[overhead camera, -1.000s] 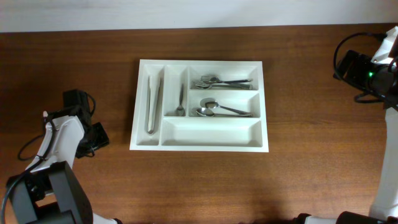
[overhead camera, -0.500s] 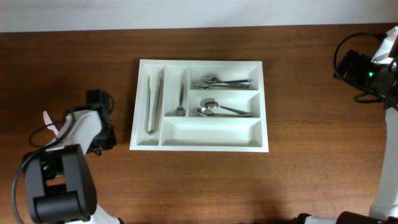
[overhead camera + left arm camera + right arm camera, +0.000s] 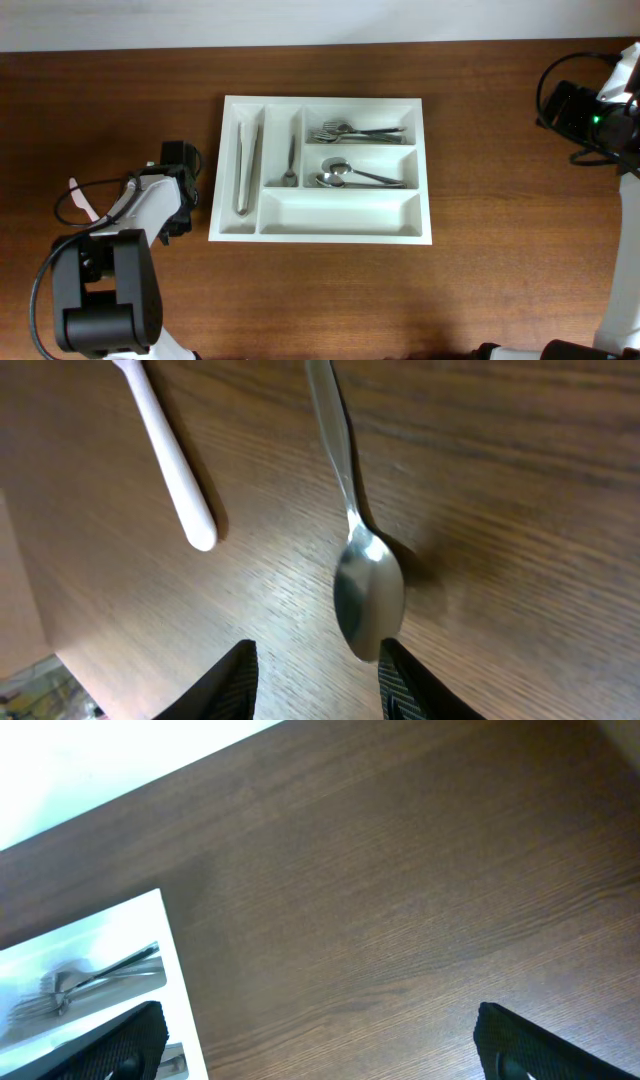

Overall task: Pack container
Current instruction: 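Return the left gripper over the metal spoon left of the tray, then grasp the metal spoon with the left gripper and lift it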

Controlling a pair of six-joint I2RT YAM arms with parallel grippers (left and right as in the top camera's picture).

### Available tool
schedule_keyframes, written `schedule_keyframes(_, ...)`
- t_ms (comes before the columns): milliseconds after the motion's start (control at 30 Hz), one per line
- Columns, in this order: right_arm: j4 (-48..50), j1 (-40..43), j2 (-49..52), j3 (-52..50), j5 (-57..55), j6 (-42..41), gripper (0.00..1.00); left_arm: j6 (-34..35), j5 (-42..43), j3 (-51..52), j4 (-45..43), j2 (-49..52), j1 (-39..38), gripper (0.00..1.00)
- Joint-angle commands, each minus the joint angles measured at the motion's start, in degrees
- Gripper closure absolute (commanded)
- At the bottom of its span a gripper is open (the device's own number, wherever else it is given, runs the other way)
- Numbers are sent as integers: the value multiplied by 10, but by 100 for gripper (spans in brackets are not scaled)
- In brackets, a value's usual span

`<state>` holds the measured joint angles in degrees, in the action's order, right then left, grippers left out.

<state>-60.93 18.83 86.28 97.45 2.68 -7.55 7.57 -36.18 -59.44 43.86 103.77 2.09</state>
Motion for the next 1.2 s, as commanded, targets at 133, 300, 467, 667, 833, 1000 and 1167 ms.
schedule_keyframes(133,0,3,0,-3,3,-5,1,-32,-20,6,-12,15,-1,59)
schedule_keyframes(300,0,3,0,-3,3,-5,1,-61,-8,6,-24,28,-1,63)
schedule_keyframes(467,0,3,0,-3,3,-5,1,-76,-1,6,-30,47,-1,63)
schedule_keyframes(667,0,3,0,-3,3,-5,1,-87,0,6,-42,53,-1,63)
schedule_keyframes(833,0,3,0,-3,3,-5,1,-87,-1,6,-41,53,-3,63)
schedule_keyframes(1000,0,3,0,-3,3,-5,1,-83,-8,5,-40,53,-11,63)
schedule_keyframes(1167,0,3,0,-3,3,-5,1,-83,1,5,-40,53,-12,63)
